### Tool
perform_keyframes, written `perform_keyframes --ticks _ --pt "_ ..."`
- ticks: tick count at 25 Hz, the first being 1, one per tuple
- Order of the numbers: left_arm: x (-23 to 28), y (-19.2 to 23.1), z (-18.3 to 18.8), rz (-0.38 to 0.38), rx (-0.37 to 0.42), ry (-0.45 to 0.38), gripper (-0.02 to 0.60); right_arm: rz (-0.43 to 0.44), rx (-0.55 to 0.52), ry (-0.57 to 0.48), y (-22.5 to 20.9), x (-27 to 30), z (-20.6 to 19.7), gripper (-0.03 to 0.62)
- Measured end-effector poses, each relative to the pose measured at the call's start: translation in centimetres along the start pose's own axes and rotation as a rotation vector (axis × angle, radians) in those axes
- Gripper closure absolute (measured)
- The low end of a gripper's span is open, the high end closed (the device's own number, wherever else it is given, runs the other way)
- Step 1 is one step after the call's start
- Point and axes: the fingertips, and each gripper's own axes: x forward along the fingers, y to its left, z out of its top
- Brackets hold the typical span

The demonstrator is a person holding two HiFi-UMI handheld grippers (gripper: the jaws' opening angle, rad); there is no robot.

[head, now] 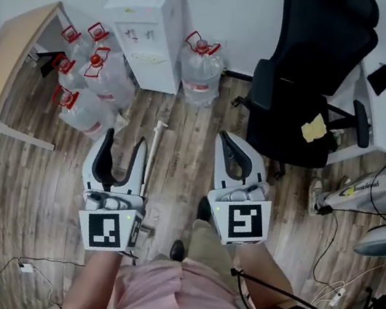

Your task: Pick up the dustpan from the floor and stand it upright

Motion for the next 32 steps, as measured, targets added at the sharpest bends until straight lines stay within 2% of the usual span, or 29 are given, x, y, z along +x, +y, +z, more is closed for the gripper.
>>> perform_keyframes --ticks 8,15,24,32 --pt "6.3 1.9 1.6 0.092 -0.002 -0.044 0.350 0.090 -0.022 -0.036 -3.5 6.8 1.5 0.592" --pt "10.1 3.9 -0.3 0.121 -0.018 -0.013 0.348 0.120 -0.013 -0.025 -4.3 11.4 0.8 0.592" --pt "16.7 7.9 -8.0 0.072 -0.092 0.080 0.348 0.110 0.028 0.087 -3.8 19.7 -4.7 0.592" --pt "20.8 10.2 -18.4 0.012 -0.141 0.207 0.343 0.132 0.060 0.189 -0.9 24.9 -13.0 0.592"
